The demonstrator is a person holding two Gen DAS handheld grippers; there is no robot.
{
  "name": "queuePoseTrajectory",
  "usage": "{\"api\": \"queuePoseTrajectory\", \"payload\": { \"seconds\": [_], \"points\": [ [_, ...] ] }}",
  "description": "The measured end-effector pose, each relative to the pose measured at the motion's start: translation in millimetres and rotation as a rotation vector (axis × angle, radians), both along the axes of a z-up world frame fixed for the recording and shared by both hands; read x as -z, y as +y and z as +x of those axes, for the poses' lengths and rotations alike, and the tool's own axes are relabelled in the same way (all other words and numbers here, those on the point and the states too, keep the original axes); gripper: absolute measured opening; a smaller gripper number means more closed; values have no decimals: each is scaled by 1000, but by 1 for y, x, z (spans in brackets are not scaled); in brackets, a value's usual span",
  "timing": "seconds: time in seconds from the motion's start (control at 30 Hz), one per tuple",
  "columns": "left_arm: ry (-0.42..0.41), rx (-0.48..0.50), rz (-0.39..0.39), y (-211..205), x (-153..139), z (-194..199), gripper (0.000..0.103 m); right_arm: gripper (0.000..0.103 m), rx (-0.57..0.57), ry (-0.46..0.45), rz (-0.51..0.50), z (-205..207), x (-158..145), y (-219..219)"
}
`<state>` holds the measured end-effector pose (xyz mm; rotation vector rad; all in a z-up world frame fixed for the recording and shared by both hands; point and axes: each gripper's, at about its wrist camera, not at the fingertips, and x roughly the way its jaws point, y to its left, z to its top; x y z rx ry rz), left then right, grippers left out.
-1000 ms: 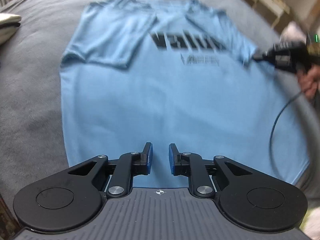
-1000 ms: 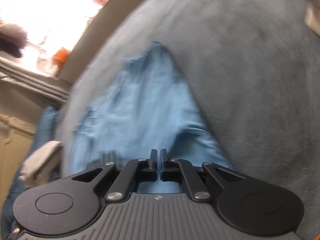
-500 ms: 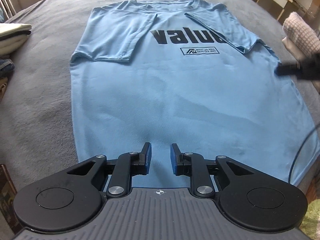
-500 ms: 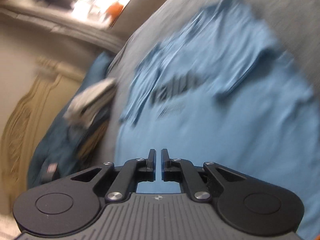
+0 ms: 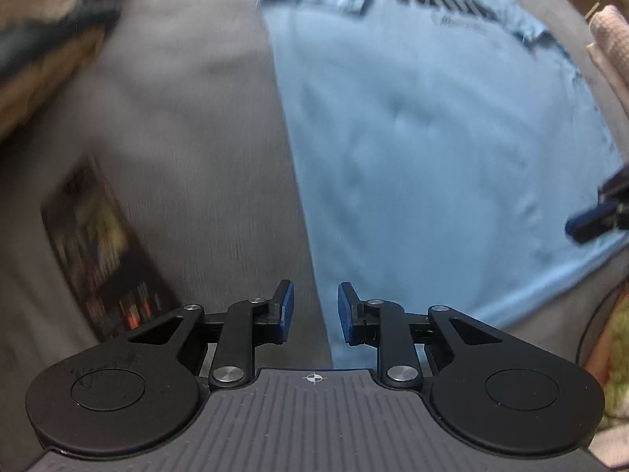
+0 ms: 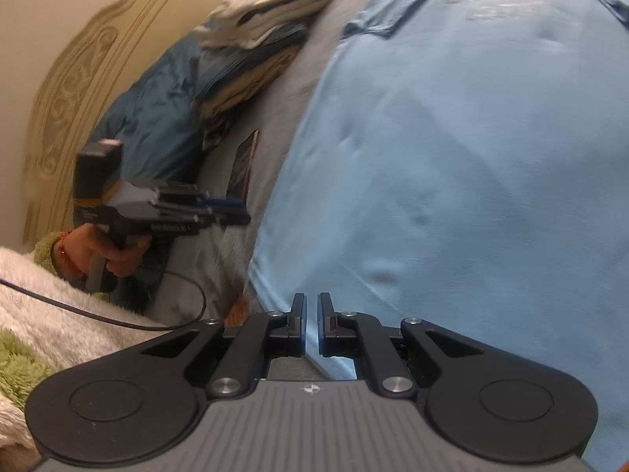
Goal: Fold clothes
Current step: 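Move both open tools to the hem of the light-blue shirt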
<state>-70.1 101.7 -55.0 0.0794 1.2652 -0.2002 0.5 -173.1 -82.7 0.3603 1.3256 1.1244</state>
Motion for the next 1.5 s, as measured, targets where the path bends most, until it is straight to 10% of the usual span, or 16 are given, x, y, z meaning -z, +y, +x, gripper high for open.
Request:
{"api": "queuePoseTrajectory", "payload": {
  "seconds": [0.73, 1.23, 1.5],
  "points": [
    [89, -85, -120, 21, 29, -34, 29, 6, 115, -8, -93, -11, -3, -44],
    [-19, -206, -283, 43, 36, -21, 37, 6, 119, -7, -87, -8, -3, -43],
    [120, -112, -337, 41, 40, -45, 34, 6, 257, 26, -117, -10, 0, -91]
  ]
}}
